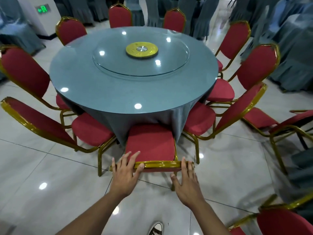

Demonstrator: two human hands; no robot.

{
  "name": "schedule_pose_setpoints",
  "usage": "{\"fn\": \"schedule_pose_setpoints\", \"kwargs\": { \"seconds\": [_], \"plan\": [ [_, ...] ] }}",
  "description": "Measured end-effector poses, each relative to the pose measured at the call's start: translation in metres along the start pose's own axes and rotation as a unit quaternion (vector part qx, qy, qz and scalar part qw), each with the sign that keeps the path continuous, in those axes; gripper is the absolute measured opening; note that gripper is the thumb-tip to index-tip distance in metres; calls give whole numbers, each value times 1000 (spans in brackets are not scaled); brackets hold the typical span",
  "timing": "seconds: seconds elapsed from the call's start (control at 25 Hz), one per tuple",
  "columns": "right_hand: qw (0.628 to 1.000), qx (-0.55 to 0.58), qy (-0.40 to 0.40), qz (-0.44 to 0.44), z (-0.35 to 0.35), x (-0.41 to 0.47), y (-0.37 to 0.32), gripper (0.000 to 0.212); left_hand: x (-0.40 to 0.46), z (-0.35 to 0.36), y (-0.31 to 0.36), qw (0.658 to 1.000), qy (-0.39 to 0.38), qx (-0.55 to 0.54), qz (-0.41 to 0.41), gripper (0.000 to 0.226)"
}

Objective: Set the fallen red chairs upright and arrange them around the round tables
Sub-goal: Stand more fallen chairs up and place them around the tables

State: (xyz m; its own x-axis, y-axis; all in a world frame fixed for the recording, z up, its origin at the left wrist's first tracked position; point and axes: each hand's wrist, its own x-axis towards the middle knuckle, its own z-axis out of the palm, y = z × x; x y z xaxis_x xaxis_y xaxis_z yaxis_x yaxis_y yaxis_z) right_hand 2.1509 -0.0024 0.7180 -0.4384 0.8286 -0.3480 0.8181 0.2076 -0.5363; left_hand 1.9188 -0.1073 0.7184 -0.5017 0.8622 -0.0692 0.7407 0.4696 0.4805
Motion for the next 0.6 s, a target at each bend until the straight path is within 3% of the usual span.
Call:
{"fn": "schedule_pose_setpoints", "kwargs": {
  "seconds": [0.24, 0.44, 0.6],
  "plan": [
    [999, -2, 27, 28, -29, 75, -18, 87, 64, 7, 24, 1000, 21, -8, -2, 73],
    [998, -19, 55, 23, -63, 121, -29, 81, 113, 1, 40, 998, 53, -24, 11, 71],
    [998, -3, 49, 25, -58, 107, -21, 79, 99, 7, 41, 999, 46, -16, 9, 68]
  ]
}}
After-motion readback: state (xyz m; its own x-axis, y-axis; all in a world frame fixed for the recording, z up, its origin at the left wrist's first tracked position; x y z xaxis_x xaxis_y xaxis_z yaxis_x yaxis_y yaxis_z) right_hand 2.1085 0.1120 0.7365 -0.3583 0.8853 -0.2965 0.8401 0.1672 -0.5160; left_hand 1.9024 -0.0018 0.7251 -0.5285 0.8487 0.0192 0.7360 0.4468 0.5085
